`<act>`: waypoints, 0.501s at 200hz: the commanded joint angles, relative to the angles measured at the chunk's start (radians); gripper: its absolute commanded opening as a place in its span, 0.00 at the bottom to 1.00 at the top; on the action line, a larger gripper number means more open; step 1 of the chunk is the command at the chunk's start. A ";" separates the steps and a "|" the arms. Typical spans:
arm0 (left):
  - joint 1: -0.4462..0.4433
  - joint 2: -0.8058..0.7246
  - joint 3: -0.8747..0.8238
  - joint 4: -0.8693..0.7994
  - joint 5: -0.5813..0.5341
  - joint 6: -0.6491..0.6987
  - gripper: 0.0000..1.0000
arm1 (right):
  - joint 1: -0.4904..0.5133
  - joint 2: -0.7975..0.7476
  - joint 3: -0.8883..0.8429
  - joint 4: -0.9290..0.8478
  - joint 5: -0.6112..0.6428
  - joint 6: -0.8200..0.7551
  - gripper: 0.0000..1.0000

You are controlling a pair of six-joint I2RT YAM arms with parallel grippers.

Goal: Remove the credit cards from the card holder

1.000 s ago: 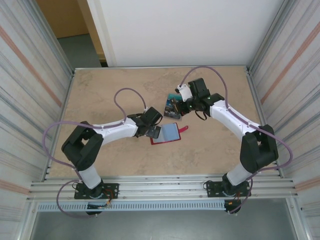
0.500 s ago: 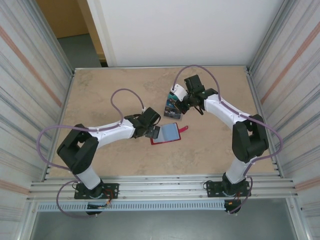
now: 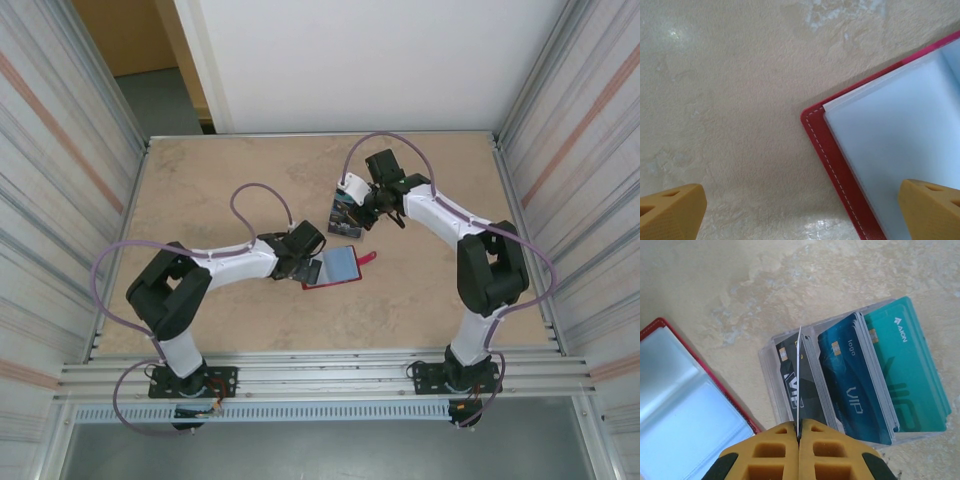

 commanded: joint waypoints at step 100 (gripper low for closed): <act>0.049 0.015 -0.006 -0.055 -0.051 0.038 0.99 | -0.019 0.097 0.098 -0.070 0.016 -0.063 0.00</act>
